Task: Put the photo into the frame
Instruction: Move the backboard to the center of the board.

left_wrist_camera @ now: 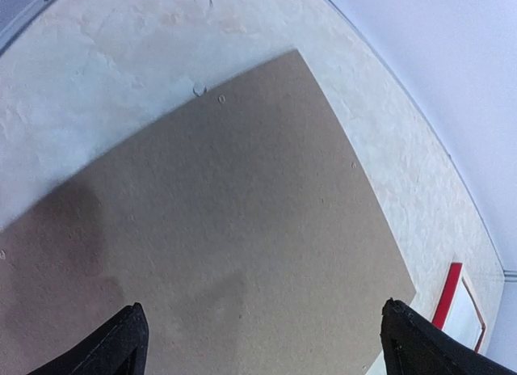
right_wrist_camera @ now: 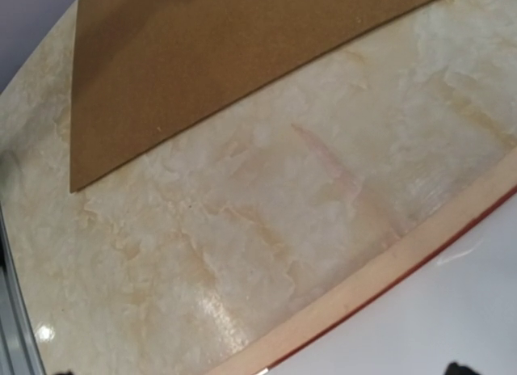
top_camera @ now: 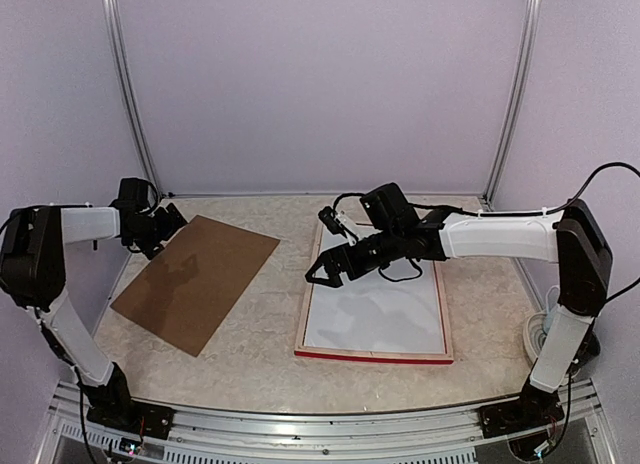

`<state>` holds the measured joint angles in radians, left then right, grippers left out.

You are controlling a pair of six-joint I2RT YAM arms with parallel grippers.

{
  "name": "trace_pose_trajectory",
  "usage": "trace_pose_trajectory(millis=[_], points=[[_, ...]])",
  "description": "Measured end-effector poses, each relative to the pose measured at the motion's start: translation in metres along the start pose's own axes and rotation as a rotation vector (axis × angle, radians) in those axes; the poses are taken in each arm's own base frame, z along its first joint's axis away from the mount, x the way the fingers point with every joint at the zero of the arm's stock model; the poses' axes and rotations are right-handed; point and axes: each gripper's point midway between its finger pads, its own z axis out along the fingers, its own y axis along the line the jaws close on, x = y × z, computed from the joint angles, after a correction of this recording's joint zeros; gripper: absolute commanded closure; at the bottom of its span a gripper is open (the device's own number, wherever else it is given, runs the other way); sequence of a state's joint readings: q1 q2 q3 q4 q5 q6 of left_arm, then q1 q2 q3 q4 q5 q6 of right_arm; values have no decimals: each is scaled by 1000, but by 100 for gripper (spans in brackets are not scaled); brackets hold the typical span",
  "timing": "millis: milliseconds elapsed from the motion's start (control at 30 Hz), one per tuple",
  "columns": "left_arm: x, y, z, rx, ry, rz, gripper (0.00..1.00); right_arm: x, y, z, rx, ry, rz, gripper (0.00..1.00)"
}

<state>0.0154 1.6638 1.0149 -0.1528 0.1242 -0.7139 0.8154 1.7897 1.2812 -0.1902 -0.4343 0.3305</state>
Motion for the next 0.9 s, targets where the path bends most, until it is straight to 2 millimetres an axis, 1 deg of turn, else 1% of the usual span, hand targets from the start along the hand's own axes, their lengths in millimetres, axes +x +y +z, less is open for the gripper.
trace_pose_trajectory(millis=[33,100,200,300,367,467,600,700,800,900], points=[[-11,1,1,-10,-19,0,1,0,0,0,0,0,0,1],[-26,6,6,-40,-44,4,1,0,0,0,0,0,0,1],[-37,20,19,-99,-48,10,1,0,0,0,0,1,0,1],[-37,39,38,-167,-31,20,1,3,-1,1,1,5,1,1],[-32,53,50,-212,-7,27,1,7,-2,2,2,14,6,1],[-31,64,59,-263,6,44,1,16,-4,3,3,31,13,1],[-46,62,59,-288,-29,70,1,23,-3,6,-1,48,15,1],[-55,66,57,-322,-54,85,1,24,0,6,-6,49,12,1],[-55,73,56,-356,-60,95,1,24,1,7,-11,49,11,1],[-50,81,60,-387,-42,101,1,24,1,7,-14,48,12,1]])
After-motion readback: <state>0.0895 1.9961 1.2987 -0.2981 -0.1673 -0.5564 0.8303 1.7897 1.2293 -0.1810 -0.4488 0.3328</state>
